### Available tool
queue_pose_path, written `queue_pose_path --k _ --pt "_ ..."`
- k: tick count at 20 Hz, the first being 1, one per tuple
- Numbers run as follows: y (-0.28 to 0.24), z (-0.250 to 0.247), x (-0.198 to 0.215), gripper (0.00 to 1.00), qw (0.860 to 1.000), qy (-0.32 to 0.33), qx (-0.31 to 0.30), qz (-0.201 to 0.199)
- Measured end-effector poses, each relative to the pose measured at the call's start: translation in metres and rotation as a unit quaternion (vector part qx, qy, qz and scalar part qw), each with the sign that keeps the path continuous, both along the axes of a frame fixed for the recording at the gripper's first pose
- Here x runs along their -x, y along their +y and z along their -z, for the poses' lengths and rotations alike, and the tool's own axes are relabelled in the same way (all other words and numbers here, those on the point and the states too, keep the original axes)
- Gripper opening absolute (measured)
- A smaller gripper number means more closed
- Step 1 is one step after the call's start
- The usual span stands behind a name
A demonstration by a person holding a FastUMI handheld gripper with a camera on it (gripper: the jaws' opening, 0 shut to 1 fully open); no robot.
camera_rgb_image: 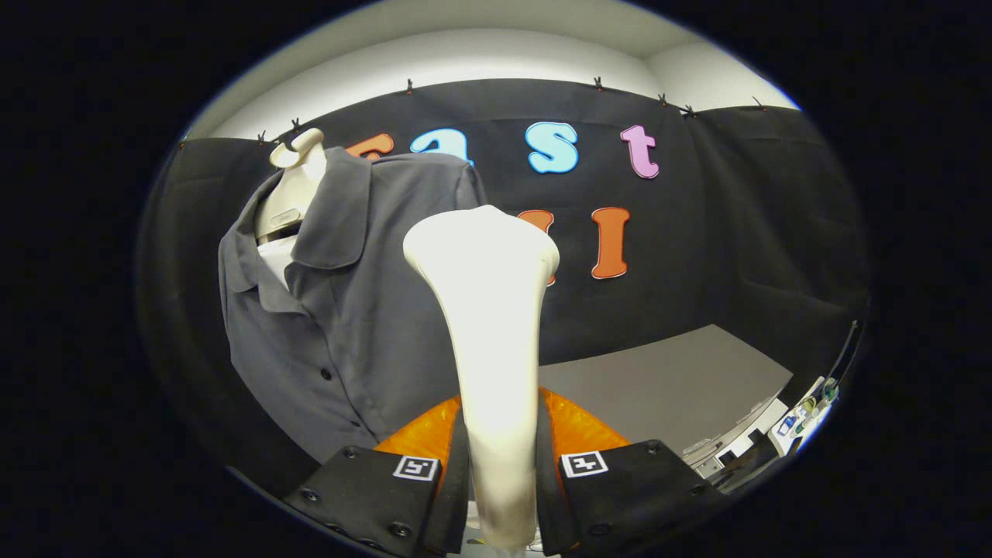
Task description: Iron the clothes twice with a garment steamer, once on the left side and once on the right side.
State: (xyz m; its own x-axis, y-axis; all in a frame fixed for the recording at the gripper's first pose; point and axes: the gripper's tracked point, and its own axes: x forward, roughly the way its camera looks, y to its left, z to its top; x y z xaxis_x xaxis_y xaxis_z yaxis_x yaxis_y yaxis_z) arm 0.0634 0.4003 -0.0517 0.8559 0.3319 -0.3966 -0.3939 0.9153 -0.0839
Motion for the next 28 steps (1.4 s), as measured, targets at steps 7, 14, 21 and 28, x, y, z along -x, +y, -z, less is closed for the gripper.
queue_pose_path --k 7,14,21,28 --pt "0.035 0.029 0.005 0.44 1.0 0.014 0.015 -0.005" --pt "0.035 0.05 0.005 0.44 1.0 0.02 0.021 0.006" --pt "0.032 0.091 0.012 0.44 0.998 0.053 0.035 0.009" --pt "0.033 0.132 0.014 0.44 0.995 0.084 0.048 0.014"
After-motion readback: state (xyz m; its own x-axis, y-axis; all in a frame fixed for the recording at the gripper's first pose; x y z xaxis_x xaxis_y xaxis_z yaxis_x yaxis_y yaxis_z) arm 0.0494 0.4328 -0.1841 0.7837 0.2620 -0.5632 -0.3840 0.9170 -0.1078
